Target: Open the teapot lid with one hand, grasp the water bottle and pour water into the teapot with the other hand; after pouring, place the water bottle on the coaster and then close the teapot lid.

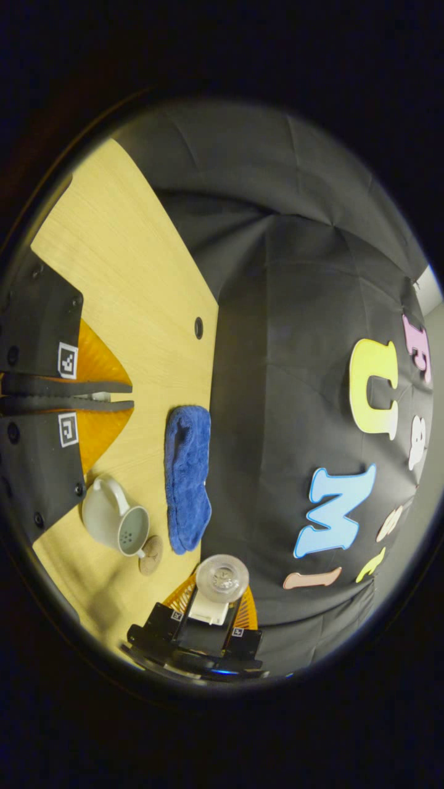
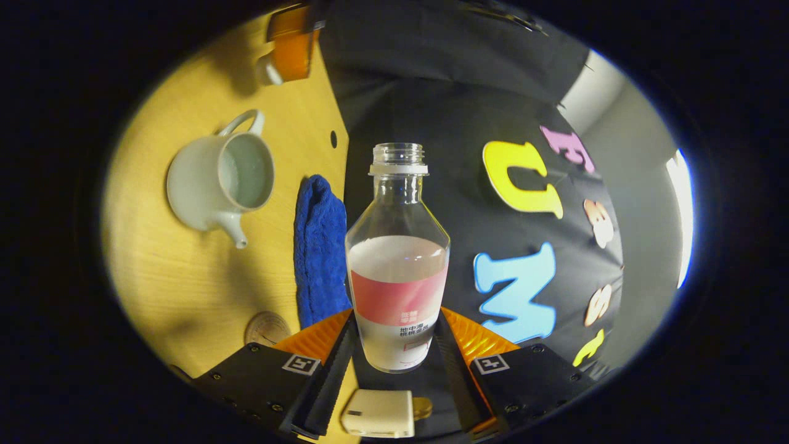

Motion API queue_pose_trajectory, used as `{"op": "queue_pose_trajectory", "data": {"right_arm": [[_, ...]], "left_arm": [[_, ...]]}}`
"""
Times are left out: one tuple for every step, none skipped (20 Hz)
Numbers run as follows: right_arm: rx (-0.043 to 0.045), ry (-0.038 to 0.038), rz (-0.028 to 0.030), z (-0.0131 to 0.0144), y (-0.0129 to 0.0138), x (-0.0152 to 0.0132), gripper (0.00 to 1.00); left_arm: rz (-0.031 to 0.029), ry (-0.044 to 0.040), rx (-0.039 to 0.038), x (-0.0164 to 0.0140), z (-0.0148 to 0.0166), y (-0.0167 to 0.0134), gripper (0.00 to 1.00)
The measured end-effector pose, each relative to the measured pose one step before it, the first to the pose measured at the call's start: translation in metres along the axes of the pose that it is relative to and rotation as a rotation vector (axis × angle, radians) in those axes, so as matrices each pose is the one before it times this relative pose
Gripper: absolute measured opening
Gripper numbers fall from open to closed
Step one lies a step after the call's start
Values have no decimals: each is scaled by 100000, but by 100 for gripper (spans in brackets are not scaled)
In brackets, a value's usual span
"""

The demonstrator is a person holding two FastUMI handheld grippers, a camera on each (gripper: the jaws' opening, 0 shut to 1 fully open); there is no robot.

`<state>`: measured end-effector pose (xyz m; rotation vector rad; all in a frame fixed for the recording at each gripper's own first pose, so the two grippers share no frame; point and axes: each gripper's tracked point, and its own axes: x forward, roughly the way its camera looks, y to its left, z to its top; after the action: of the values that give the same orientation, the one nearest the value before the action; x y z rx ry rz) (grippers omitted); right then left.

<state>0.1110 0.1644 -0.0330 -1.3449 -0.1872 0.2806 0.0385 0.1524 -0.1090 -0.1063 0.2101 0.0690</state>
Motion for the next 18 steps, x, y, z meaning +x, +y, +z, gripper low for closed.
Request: {"op": "queue_pose_trajectory", "data": {"right_arm": [[7765, 1529, 1738, -303, 197, 61, 76], [8008, 1508, 1880, -610, 126, 132, 75], [8113, 1403, 1913, -439, 185, 187, 76], [8044, 1653, 1689, -552, -14, 175, 76], [8273, 1501, 2135, -566, 178, 162, 76], [8551, 1656, 2399, -670, 225, 299, 76], [8982, 1319, 2574, -502, 231, 167, 76], [9173, 1648, 2866, -674, 218, 223, 76], [8883, 1430, 3058, -491, 399, 177, 76], [7356, 869, 2023, -680, 219, 445, 76], [8183, 663, 1690, -490, 55, 512, 76], [6695, 177, 1281, -445, -101, 147, 76], [5729, 453, 466, -164, -119, 135, 76], [4424, -21, 354, 6, -226, 923, 76], [4483, 217, 524, -108, -161, 254, 76], [4673, 599, 799, -321, -169, 215, 76], [4339, 1042, 851, -277, 24, 231, 76], [3549, 1145, 559, -399, -96, 249, 76]], "left_arm": [[5, -36, -55, 39, 48, 8, 6], [0, -20, -26, -67, -58, 18, 7], [-6, 0, -33, -31, 114, 15, 7], [-16, -44, -80, -10, -112, 47, 7], [-57, -34, -70, 40, 78, -21, 7], [19, -57, -98, -9, -69, -46, 7], [-36, -71, -91, -31, 120, 4, 6], [-37, -18, -17, -80, -60, 5, 6], [31, 15, 27, 62, 1, -9, 6], [77, 25, 57, -28, -30, 25, 6], [-14, 0, 0, -21, 115, 42, 6], [-39, -69, -92, 55, -89, -1, 6], [-25, -113, -120, 28, 28, -75, 6], [-76, -20, -65, 26, 27, 75, 6], [47, -8, 13, -54, 37, -17, 6], [-20, 46, 68, -28, -95, 4, 6], [40, 11, 14, 13, 43, 56, 6], [-41, 5, -23, -2, -41, -12, 6]]}}
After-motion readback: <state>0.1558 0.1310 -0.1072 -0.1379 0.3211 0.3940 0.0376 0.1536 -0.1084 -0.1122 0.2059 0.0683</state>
